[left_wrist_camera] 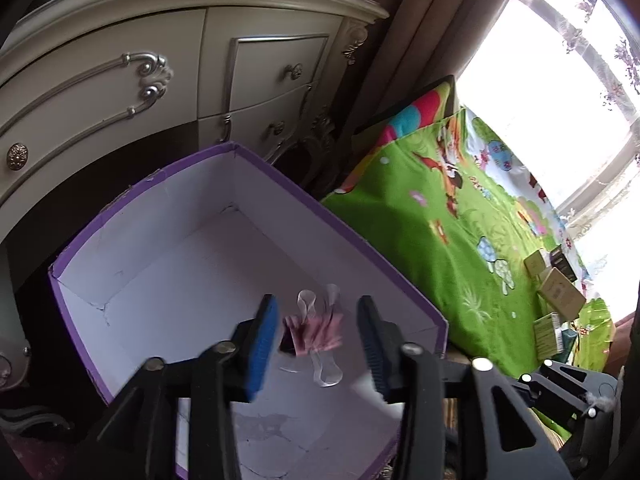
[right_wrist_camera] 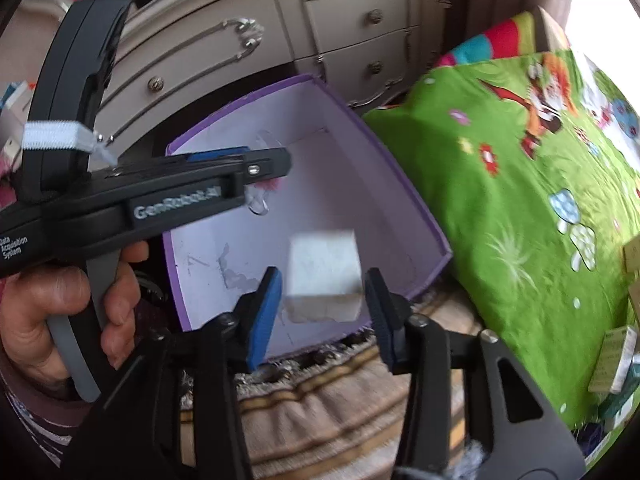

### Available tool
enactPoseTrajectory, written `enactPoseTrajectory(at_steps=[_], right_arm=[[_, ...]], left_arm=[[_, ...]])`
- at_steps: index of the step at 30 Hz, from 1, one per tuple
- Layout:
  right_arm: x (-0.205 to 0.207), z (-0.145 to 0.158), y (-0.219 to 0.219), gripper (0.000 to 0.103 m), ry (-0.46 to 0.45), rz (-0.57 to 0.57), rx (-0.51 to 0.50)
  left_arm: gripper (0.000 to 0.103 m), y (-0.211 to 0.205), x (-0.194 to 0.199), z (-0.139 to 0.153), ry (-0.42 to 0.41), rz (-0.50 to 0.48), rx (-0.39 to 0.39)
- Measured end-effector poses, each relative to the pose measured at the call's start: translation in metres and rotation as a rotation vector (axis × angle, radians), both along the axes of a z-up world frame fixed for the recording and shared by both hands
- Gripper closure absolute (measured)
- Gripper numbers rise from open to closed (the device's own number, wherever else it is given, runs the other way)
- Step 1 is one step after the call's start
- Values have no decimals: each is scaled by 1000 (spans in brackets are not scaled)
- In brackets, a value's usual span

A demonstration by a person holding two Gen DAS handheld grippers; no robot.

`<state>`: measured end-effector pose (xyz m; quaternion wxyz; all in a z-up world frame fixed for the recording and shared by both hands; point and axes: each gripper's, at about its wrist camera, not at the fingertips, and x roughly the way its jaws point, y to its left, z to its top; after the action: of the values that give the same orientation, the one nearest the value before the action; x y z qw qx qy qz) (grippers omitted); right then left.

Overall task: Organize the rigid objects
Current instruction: 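Carry the clip and white box to the purple storage box while both tools open to drop them, then move both open tools back over the boxes on the bed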

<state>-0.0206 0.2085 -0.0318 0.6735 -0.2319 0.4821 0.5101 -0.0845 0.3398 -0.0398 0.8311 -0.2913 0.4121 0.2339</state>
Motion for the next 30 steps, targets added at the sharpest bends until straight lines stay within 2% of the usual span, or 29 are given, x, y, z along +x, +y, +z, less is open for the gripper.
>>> enactPoseTrajectory(at_steps=[1, 2, 4, 13, 30], right_arm=[[-3, -2, 2, 38, -11, 14, -4], [-6, -3, 4, 31, -20, 21, -5], [-8, -2, 1, 29, -35, 27, -2], [15, 11, -56, 24, -79, -96, 6], [76, 14, -207, 22, -86, -452, 4]], left_arm=[[45, 1, -1, -1, 2, 4, 1], [41, 1, -2, 0, 2, 6, 4], [41, 1, -2, 1, -4, 2, 4], [40, -4, 1, 4, -12, -16, -13], [36, -80, 56, 23, -10, -227, 10]])
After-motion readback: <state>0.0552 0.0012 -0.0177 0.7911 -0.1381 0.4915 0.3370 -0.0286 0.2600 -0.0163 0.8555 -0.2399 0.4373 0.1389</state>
